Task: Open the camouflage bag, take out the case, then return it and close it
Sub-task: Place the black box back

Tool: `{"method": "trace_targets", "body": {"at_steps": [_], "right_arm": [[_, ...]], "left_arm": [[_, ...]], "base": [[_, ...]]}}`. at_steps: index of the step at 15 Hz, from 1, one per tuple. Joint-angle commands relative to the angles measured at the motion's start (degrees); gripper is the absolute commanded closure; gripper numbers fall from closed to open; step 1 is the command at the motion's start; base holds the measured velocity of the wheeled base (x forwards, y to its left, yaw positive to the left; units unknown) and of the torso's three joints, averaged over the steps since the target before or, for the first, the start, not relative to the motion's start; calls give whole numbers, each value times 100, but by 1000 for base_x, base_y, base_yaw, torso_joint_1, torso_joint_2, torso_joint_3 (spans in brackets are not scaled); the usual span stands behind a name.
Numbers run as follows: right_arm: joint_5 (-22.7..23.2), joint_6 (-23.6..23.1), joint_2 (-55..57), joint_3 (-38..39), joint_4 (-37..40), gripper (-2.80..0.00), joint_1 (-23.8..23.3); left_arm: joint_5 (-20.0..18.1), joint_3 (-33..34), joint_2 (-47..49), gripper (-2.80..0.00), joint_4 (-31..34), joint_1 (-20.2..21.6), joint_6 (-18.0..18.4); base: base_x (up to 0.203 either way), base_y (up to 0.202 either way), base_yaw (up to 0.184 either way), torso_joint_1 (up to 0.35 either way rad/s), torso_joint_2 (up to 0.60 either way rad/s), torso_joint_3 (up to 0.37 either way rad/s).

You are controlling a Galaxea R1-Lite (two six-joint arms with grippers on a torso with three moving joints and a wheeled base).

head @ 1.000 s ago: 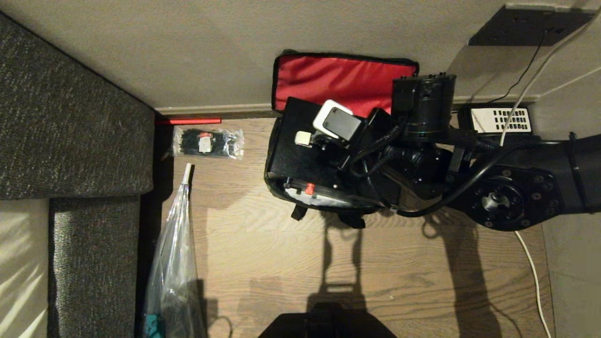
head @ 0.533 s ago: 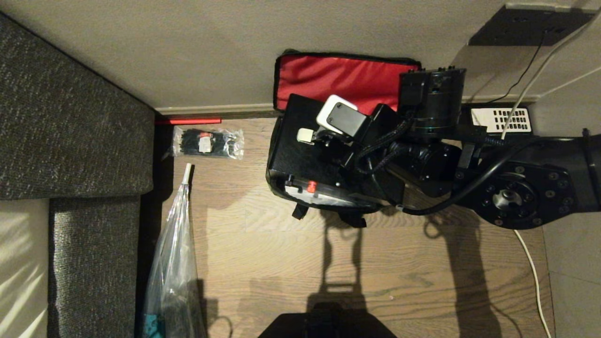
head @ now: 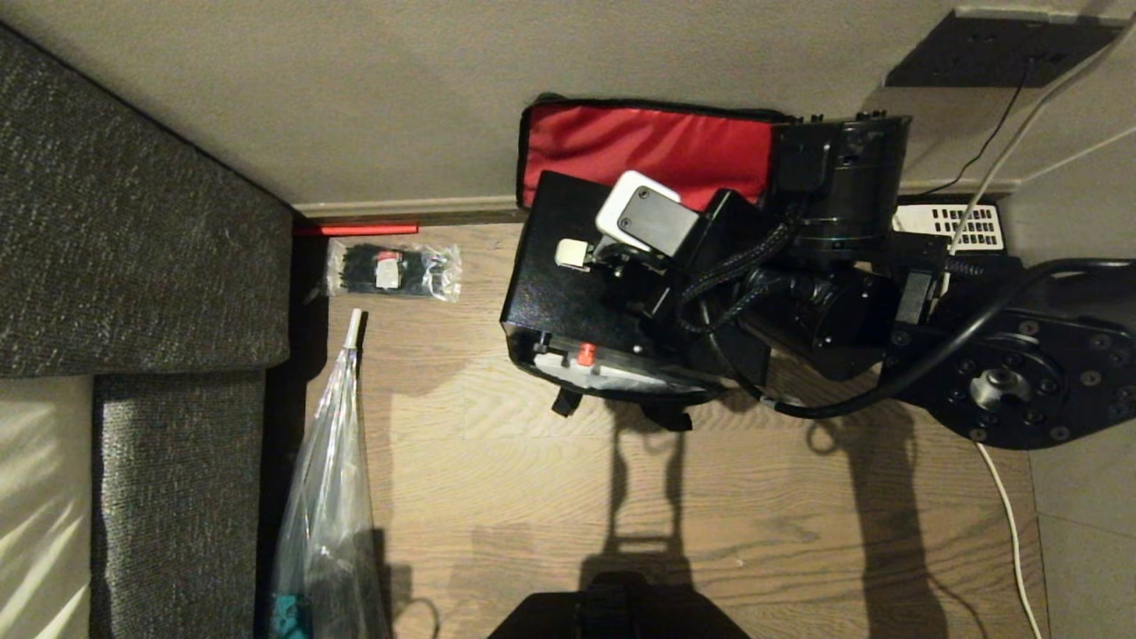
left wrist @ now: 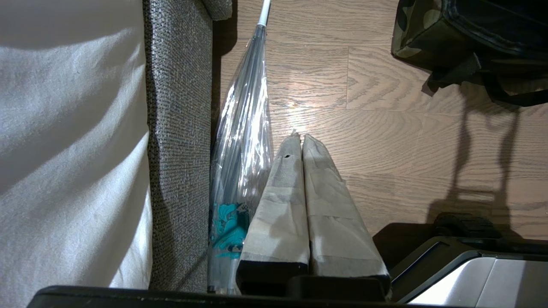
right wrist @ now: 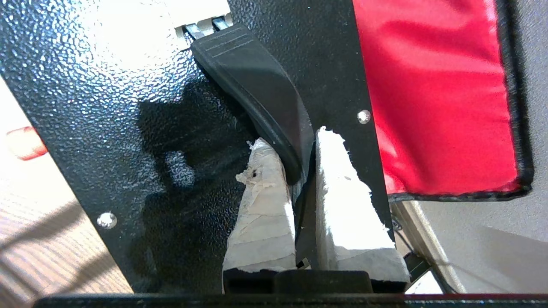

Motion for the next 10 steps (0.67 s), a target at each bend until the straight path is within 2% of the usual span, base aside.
{"method": "trace_targets", "body": {"at_steps": [1,10], "right_arm": [[-14,-35,-134,136,-23,0,17],[-17,-77,-234,272,-36,0,7]], "left_arm": [[2,18,-11,0,-1,2,-9],[2,18,-11,0,-1,2,0]], "base": [[0,0,0,0,0,0],[0,0,0,0,0,0]]}}
